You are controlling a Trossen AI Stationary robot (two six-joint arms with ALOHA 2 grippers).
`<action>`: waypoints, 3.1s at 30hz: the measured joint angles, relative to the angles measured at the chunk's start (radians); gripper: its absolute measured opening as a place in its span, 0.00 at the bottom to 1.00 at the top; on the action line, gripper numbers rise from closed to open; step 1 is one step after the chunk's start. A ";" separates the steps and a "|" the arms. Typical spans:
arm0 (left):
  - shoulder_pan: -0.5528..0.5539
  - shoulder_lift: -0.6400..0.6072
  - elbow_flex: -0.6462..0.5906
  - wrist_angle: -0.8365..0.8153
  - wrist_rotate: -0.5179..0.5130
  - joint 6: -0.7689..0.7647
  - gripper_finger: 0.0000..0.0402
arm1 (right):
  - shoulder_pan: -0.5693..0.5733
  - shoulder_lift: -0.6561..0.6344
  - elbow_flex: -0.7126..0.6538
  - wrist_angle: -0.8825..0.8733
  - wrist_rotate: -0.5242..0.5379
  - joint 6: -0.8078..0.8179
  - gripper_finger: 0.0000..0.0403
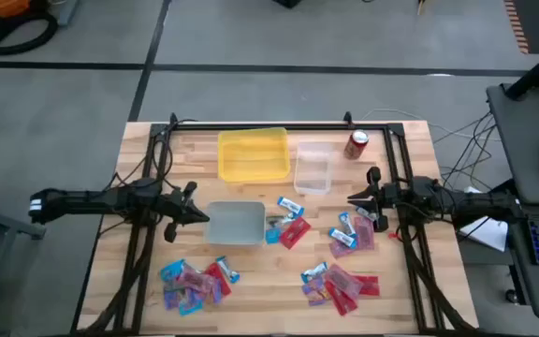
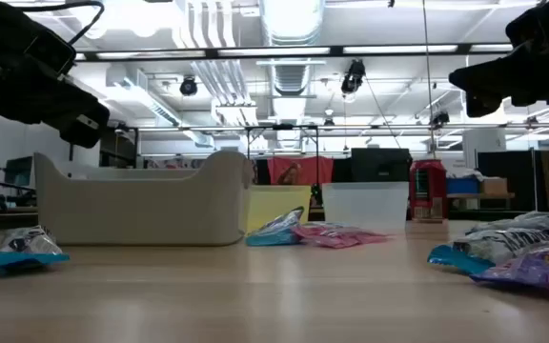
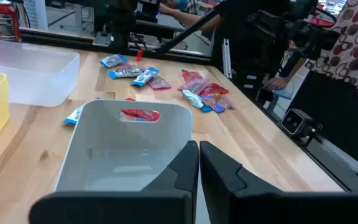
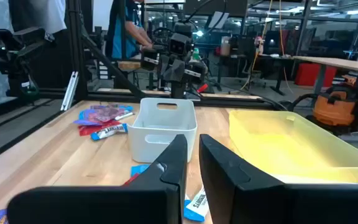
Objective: Sort candy
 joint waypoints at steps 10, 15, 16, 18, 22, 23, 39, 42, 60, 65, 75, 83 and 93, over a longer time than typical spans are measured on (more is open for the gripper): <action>0.000 0.000 0.000 0.000 0.000 0.000 0.00 | 0.000 0.000 0.000 0.000 0.000 0.000 0.09; 0.000 0.000 0.000 0.000 0.000 0.000 0.00 | 0.000 0.000 0.000 0.000 0.000 0.000 0.09; 0.000 0.000 0.000 0.000 0.000 0.000 0.00 | 0.000 0.000 0.000 0.000 0.000 0.000 0.09; 0.000 0.000 0.000 0.000 0.000 0.000 0.00 | 0.000 0.000 0.000 0.000 0.000 0.000 0.09; 0.000 0.000 0.000 0.000 0.000 0.000 0.00 | 0.000 0.000 0.000 0.000 0.000 0.000 0.09; 0.000 0.000 0.000 0.000 0.000 0.000 0.00 | 0.000 0.000 0.000 0.000 0.000 0.000 0.09; 0.000 0.000 0.000 0.000 0.000 0.000 0.00 | 0.000 0.000 0.000 0.000 0.000 0.000 0.09; 0.000 0.000 0.000 0.000 0.000 0.000 0.00 | 0.000 0.000 0.000 0.000 0.000 0.000 0.09; 0.000 0.000 0.000 0.000 0.000 0.000 0.00 | 0.000 0.000 0.000 0.000 0.000 0.000 0.09; 0.000 0.000 0.000 0.000 0.000 0.000 0.00 | 0.000 0.000 0.000 0.000 0.000 0.000 0.09; 0.000 0.000 0.000 0.000 0.000 0.000 0.00 | 0.000 0.000 0.000 0.000 0.000 0.000 0.09; 0.000 0.000 0.000 0.000 0.000 0.000 0.00 | 0.000 0.000 0.000 0.000 0.000 0.000 0.09; 0.000 0.000 0.000 0.094 -0.044 0.066 0.00 | 0.000 0.000 0.000 -0.004 0.002 0.000 0.09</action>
